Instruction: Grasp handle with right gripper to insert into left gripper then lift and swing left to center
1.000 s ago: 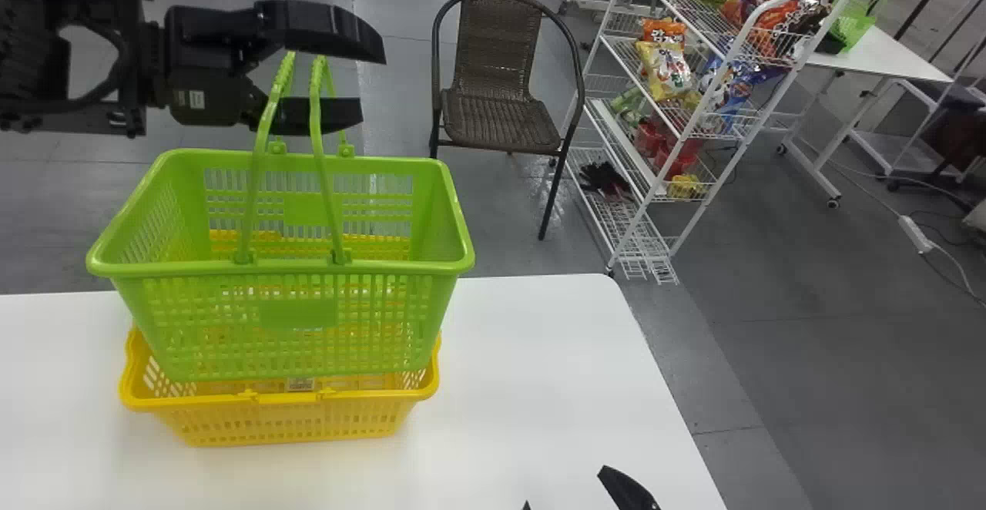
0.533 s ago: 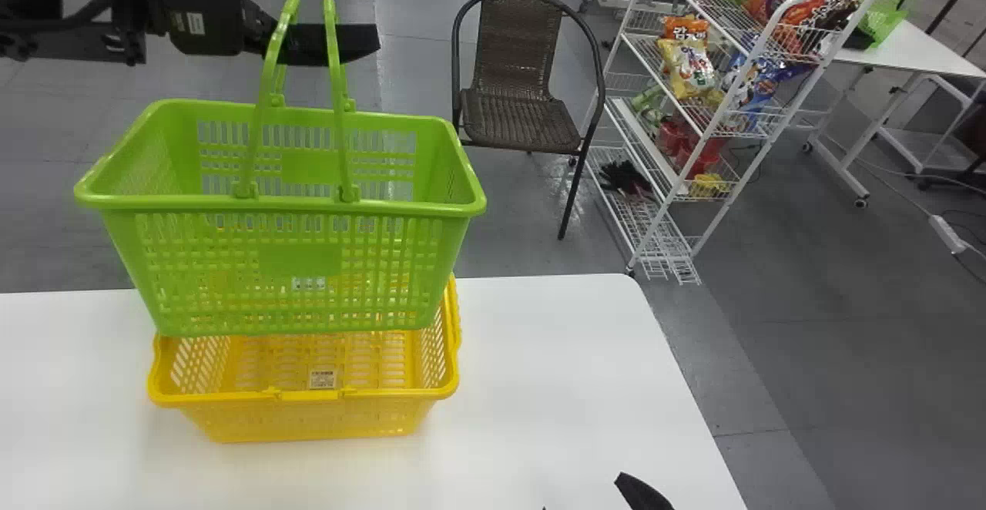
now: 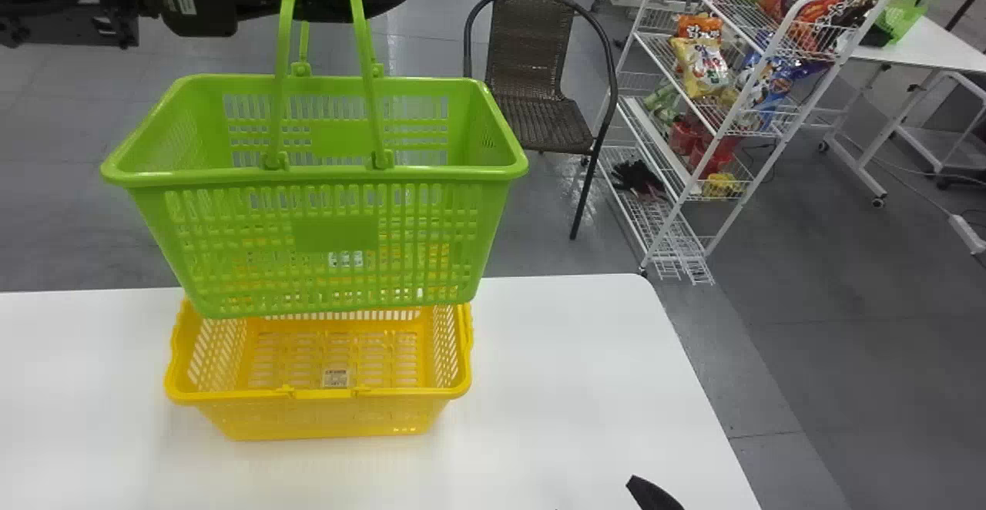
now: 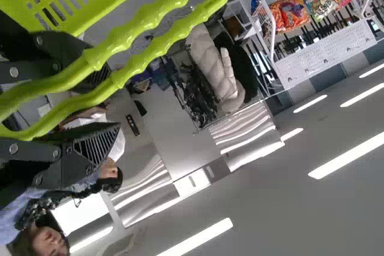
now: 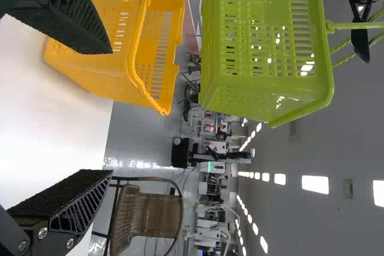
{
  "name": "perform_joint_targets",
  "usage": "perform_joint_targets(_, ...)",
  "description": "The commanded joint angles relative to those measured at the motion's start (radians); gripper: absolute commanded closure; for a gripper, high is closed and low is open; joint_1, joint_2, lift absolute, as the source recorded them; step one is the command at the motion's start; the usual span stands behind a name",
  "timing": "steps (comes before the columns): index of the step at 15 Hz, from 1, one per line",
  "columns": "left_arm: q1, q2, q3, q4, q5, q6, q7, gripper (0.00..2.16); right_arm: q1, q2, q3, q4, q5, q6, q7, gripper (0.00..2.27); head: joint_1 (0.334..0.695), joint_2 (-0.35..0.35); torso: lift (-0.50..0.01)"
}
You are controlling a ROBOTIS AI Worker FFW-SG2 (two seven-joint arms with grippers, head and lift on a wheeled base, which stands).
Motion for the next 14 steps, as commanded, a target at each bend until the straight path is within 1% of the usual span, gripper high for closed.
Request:
perform_joint_targets(1, -0.001, 0.005, -0.014, -0.015, -0.016, 0.004, -0.023, 2.13, 0.000, 0.000, 0.000, 0.002, -0.001, 0.000, 0.000, 0.11, 0.695, -0.239, 0.000)
perform_joint_targets(2, -0.001, 0.008, -0.017, -0.024, -0.021, 0.004, -0.026, 2.13, 0.000, 0.000, 0.000, 0.002, -0.002, -0.003, 0.000, 0.11, 0.695, -0.240, 0.000)
perform_joint_targets(5, -0.021, 0.057, -0.029, -0.028, -0.033, 0.004, -0.036, 2.13, 0.003, 0.000, 0.000, 0.008, -0.013, -0.018, 0.006, 0.11, 0.695, -0.236, 0.000)
perform_joint_targets(9, -0.038, 0.211, -0.034, -0.028, -0.029, 0.004, -0.069, 2.13, 0.008, 0.000, 0.000, 0.008, -0.014, -0.031, 0.006, 0.11, 0.695, -0.187, 0.000)
perform_joint_targets(10, -0.034, 0.265, -0.034, -0.028, -0.018, 0.004, -0.081, 2.13, 0.008, 0.000, 0.000, 0.008, -0.014, -0.031, 0.006, 0.11, 0.695, -0.165, 0.000)
perform_joint_targets(11, -0.026, 0.311, -0.033, -0.028, -0.007, 0.004, -0.093, 2.13, 0.008, 0.000, 0.000, 0.008, -0.014, -0.031, 0.006, 0.11, 0.695, -0.118, 0.000)
perform_joint_targets(14, 0.020, 0.462, -0.011, -0.028, 0.049, 0.004, -0.119, 2.13, 0.008, 0.000, 0.000, 0.005, -0.014, -0.031, 0.006, 0.11, 0.695, -0.034, 0.000)
